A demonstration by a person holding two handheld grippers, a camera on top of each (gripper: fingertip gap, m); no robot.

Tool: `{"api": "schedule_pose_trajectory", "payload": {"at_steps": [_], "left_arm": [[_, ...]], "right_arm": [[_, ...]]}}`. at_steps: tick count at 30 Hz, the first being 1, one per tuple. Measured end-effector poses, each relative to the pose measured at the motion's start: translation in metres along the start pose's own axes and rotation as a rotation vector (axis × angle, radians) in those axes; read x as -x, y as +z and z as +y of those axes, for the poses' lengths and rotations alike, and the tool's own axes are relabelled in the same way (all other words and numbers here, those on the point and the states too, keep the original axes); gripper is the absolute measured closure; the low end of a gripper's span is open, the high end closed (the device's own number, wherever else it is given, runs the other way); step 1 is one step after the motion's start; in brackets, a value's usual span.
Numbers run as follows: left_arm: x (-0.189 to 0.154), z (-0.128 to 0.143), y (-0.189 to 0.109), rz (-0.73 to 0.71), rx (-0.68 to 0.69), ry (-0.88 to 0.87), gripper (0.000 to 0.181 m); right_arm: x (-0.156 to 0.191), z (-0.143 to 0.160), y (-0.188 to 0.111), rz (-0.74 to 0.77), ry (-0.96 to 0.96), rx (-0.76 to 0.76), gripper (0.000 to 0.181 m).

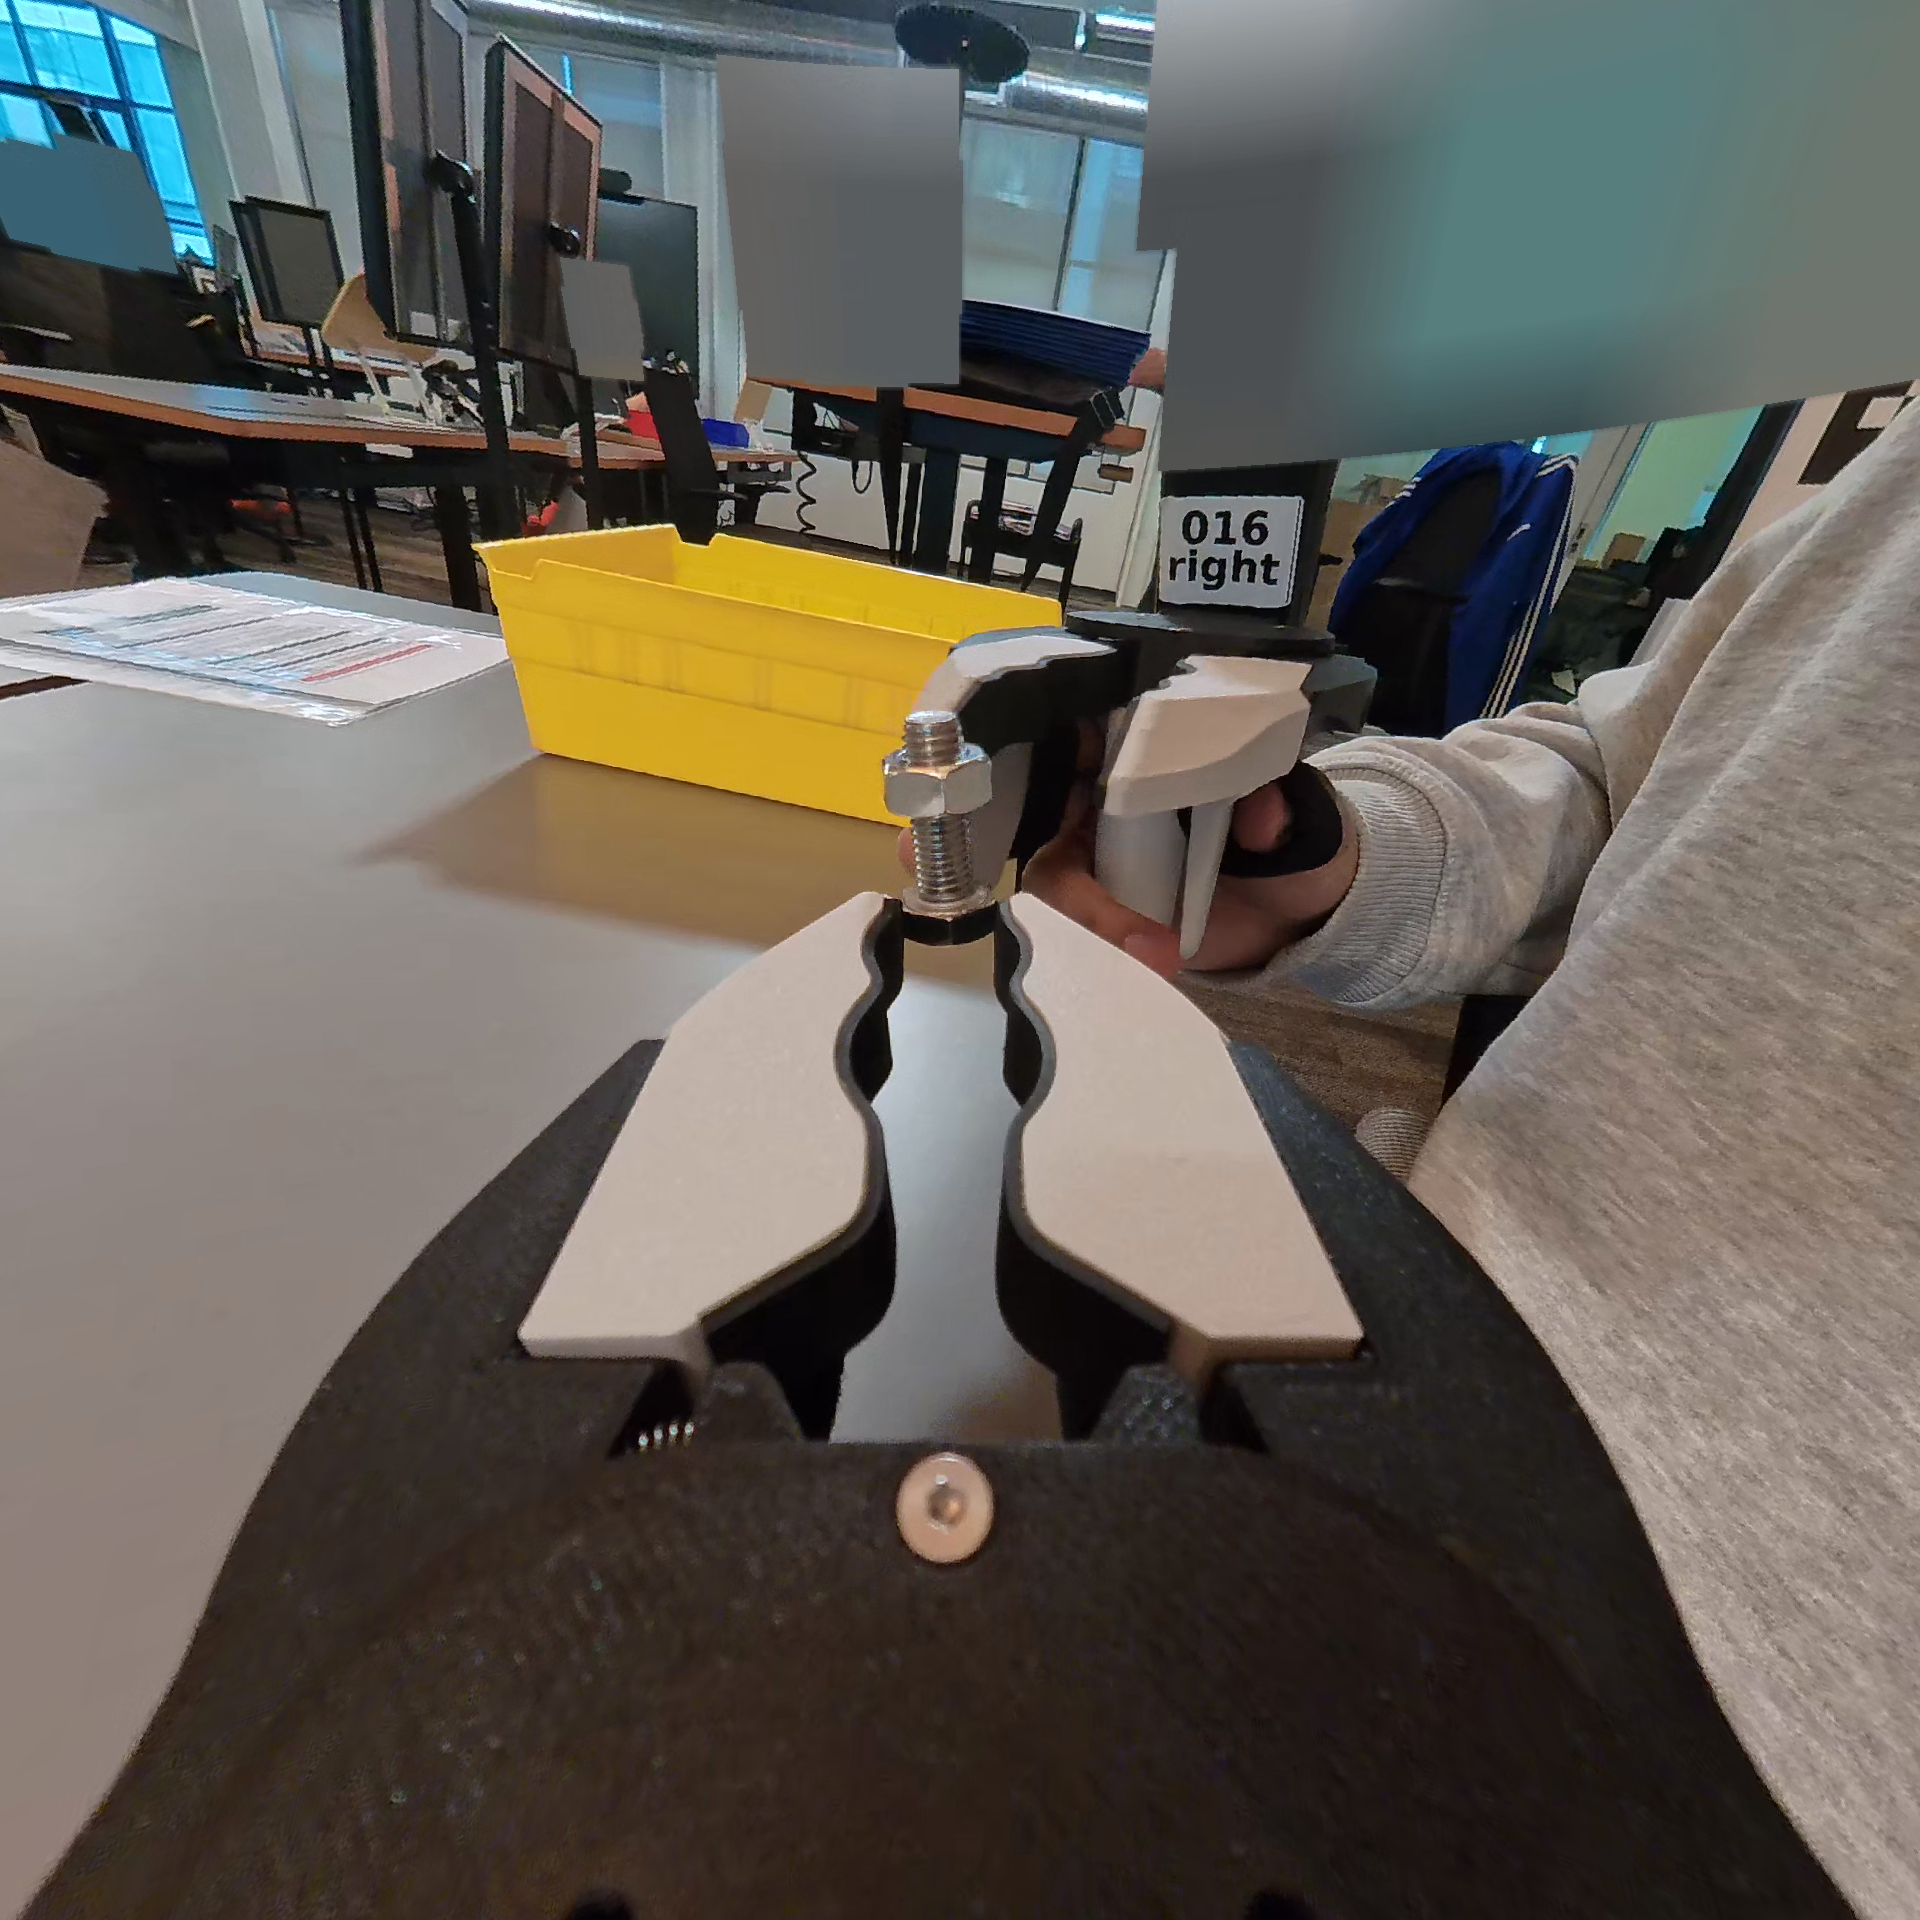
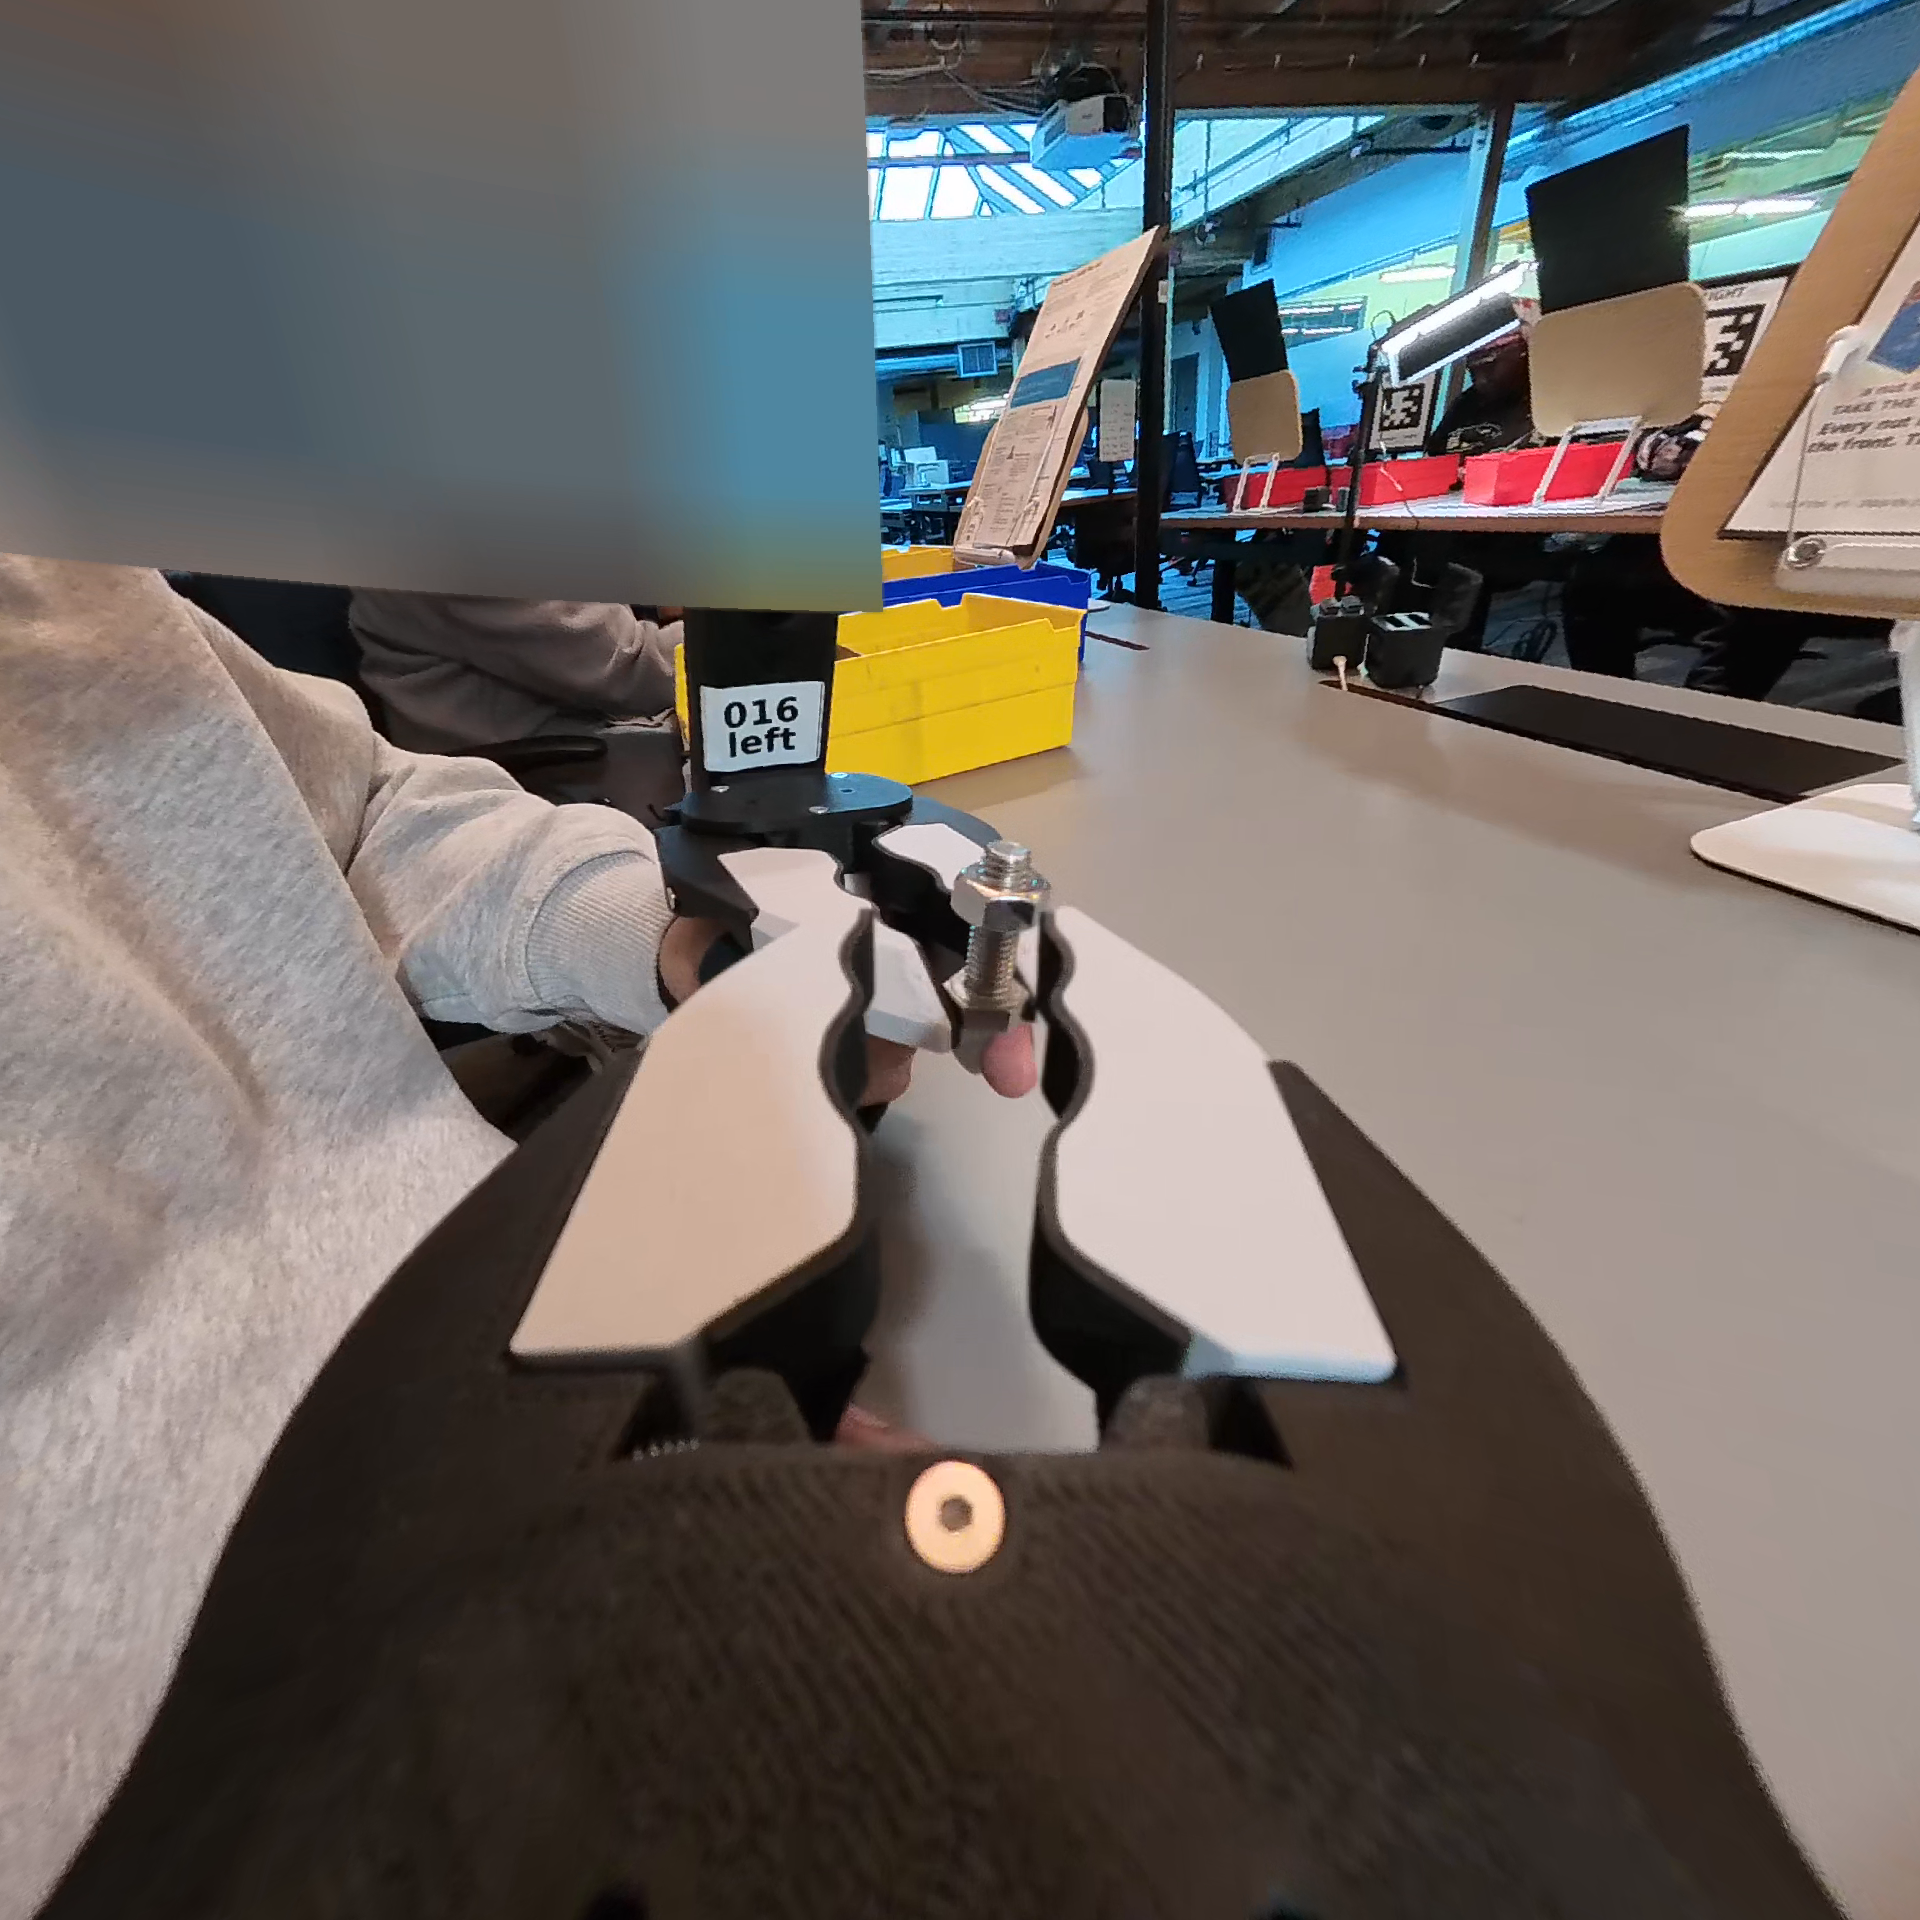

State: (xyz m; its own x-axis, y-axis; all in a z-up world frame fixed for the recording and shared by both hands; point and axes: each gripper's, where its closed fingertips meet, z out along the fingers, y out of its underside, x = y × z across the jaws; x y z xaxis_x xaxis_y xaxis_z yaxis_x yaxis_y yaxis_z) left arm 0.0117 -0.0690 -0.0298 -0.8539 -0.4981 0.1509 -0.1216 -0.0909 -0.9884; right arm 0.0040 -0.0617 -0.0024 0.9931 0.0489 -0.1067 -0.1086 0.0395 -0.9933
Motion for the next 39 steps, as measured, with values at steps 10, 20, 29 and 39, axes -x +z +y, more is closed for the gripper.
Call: {"api": "schedule_pose_trajectory", "payload": {"at_steps": [10, 20, 29, 39], "left_arm": [[0.0, 0.0, 0.0, 0.001, 0.0, -0.003, 0.164], [0.001, -0.001, 0.0, -0.003, -0.005, -0.007, 0.164], [0.001, -0.001, 0.0, -0.003, -0.006, -0.007, 0.164], [-0.006, -0.003, -0.001, 0.027, -0.018, 0.002, 0.164]], "right_arm": [[0.005, -0.003, -0.001, -0.018, -0.023, -0.011, 0.159], [0.009, -0.001, 0.001, -0.038, -0.027, -0.002, 0.155], [0.005, 0.0, 0.0, -0.023, -0.008, 0.005, 0.157], [-0.001, 0.006, 0.001, 0.003, 0.015, 0.031, 0.159]]}}
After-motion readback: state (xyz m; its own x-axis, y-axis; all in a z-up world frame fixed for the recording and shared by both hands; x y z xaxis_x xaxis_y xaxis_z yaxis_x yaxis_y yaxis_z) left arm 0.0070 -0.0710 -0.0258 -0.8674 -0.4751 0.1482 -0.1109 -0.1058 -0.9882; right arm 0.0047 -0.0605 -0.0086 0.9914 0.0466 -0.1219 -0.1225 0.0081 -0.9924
